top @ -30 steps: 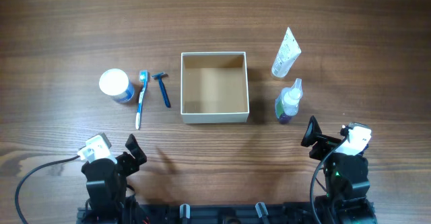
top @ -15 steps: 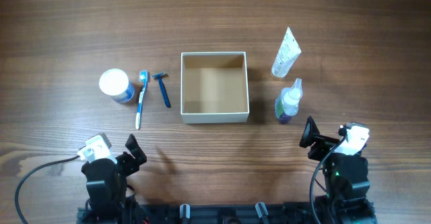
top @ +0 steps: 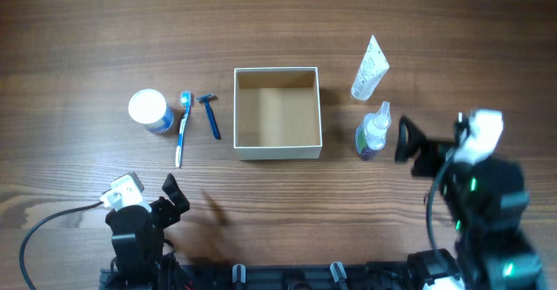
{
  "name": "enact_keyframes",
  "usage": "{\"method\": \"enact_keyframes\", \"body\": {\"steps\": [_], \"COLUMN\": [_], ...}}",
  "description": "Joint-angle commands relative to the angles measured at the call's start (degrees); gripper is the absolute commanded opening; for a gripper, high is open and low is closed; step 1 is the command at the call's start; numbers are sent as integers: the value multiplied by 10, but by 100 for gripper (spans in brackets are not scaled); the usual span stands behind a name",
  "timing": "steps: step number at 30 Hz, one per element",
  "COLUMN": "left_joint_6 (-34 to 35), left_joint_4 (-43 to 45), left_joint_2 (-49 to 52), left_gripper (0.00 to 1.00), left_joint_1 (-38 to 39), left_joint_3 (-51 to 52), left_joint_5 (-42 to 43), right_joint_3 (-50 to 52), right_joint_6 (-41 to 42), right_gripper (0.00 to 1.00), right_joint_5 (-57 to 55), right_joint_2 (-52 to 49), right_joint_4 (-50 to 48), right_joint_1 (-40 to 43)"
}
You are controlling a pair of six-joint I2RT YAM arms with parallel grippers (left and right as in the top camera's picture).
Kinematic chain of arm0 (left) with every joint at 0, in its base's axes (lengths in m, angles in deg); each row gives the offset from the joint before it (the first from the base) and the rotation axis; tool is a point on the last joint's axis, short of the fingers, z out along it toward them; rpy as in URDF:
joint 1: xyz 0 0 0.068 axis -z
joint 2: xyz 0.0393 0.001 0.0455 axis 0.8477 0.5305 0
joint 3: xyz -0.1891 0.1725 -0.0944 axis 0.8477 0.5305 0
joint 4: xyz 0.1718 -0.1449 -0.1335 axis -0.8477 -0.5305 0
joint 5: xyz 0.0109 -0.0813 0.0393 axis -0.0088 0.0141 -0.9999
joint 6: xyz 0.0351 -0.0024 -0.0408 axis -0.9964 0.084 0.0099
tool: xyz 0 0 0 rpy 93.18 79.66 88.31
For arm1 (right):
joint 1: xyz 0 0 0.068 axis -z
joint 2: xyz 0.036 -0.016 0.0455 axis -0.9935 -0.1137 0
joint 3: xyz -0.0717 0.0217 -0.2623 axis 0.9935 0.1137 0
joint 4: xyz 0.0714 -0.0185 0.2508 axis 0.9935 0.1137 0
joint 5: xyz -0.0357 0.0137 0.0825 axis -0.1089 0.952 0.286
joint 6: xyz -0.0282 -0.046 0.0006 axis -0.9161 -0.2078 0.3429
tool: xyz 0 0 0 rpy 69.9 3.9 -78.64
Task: Pack container
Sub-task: 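Reach the right gripper to the white lotion tube and grasp it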
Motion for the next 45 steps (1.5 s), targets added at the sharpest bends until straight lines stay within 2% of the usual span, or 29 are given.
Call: {"method": "enact_keyframes", "body": {"steps": [1, 5, 9, 12, 14, 17, 20, 28, 34, 35, 37, 45], "left_joint_6": [-7, -7, -7, -7, -7, -7, -7, -7, -7, -7, -7, -7], "left_joint_4": [1, 1, 1, 1, 1, 1, 1, 1, 1, 1, 1, 1], "left_joint_2": [-5, -5, -5, -5, -5, -5, -5, -5, -5, -5, -5, -5], "left_gripper": [100, 100, 100, 100, 100, 100, 100, 100, 100, 100, 100, 100], "left_joint_1": [-2, -2, -2, -2, -2, -2, -2, -2, -2, -2, -2, -2], "left_joint_3": [7, 7, 7, 7, 7, 7, 7, 7, 7, 7, 7, 7], "left_joint_5": [5, 5, 5, 5, 5, 5, 5, 5, 5, 5, 5, 5], "right_joint_3": [-175, -404, -521, -533, -533, -533, -533, -532, -532, -532, -532, -541], "right_joint_6": [-18, -62, -63, -63, -62, -60, -59, -45, -40, -40, -40, -41], "right_gripper": [100, 100, 100, 99, 94, 93, 87, 65, 30, 17, 4, 4], "right_joint_5": [46, 91, 125, 131, 129, 114, 88, 56, 56, 56, 56, 34], "right_joint_2": [-169, -351, -466, -515, -548, -584, -625, -693, -711, -710, -709, -671], "right_joint_4": [57, 182, 233, 228, 235, 255, 287, 288, 286, 285, 285, 283], "right_joint_1": [2, 2, 2, 0, 0, 0, 0, 0, 0, 0, 0, -16]}}
